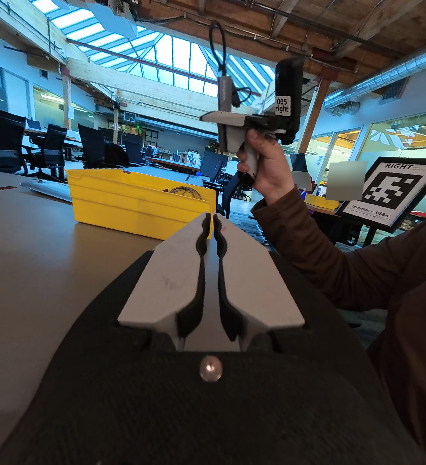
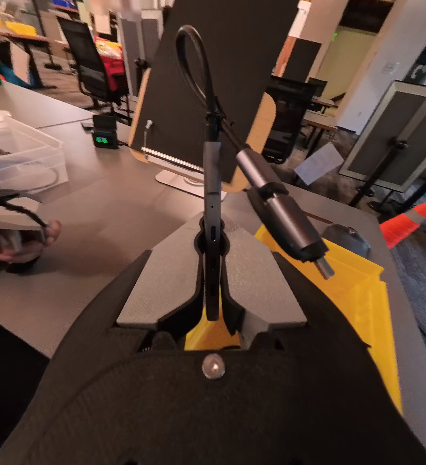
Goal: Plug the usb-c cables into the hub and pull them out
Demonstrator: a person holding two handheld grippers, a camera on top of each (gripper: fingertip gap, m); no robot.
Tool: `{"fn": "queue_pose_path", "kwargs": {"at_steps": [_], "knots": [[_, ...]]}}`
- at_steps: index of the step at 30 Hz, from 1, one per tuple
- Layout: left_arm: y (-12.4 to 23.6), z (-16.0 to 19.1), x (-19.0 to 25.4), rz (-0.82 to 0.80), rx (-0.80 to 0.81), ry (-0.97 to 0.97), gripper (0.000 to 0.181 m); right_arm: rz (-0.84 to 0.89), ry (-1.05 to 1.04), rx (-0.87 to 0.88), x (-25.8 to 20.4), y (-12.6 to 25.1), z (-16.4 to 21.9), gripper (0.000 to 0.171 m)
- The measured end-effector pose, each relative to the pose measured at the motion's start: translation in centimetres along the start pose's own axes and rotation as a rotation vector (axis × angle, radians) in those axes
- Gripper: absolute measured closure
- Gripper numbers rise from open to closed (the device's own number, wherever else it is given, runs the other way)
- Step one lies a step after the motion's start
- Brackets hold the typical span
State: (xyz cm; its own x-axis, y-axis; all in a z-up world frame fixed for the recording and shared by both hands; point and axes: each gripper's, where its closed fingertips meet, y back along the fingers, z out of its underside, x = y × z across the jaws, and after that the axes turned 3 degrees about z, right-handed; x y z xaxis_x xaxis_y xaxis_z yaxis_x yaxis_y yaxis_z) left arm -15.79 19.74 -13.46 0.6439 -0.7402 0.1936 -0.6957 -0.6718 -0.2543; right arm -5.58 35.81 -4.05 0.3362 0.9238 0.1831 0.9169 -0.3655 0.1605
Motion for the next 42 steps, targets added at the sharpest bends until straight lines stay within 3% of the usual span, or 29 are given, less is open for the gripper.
{"fn": "queue_pose_path", "kwargs": {"at_steps": [9,18,23,26,29,31,32,33,34,36,40,42], "knots": [[-0.2,0.6,0.1,-0.004,-0.044,0.008,0.181,0.213,0.067,-0.092,4.8,-0.1,2.3,0.168],[-0.3,0.9,0.3,0.016,-0.066,0.043,0.181,0.315,0.069,-0.181,8.9,-2.3,4.5,0.168],[-0.2,0.8,0.2,0.01,-0.06,0.044,0.181,0.275,0.2,-0.452,13.2,-6.8,7.6,0.168],[-0.3,1.0,0.6,0.016,-0.073,0.021,0.181,0.161,0.453,-0.681,15.4,-9.4,11.5,0.167],[-0.3,1.0,0.6,0.015,-0.075,0.013,0.181,0.072,0.713,-0.937,17.4,-9.2,16.6,0.167],[-0.3,1.0,0.5,0.015,-0.076,0.017,0.181,0.079,0.768,-1.062,19.3,-8.6,18.8,0.166],[-0.3,1.0,0.5,0.018,-0.078,0.023,0.181,0.131,0.754,-1.121,20.7,-8.2,19.4,0.161],[-0.4,1.1,0.5,0.021,-0.081,0.028,0.181,0.212,0.73,-1.156,22.2,-8.0,19.4,0.143],[-0.4,1.1,0.5,0.022,-0.082,0.031,0.181,0.293,0.699,-1.158,23.3,-7.9,18.9,0.133],[-0.4,1.1,0.4,0.02,-0.079,0.033,0.181,0.382,0.602,-1.037,23.4,-8.5,16.5,0.131],[-0.3,1.0,0.2,0.015,-0.074,0.048,0.181,0.417,0.402,-0.768,19.7,-9.3,10.5,0.12],[-0.3,1.0,-0.1,0.01,-0.068,0.068,0.181,0.34,0.287,-0.69,15.7,-9.4,8.1,0.117]]}}
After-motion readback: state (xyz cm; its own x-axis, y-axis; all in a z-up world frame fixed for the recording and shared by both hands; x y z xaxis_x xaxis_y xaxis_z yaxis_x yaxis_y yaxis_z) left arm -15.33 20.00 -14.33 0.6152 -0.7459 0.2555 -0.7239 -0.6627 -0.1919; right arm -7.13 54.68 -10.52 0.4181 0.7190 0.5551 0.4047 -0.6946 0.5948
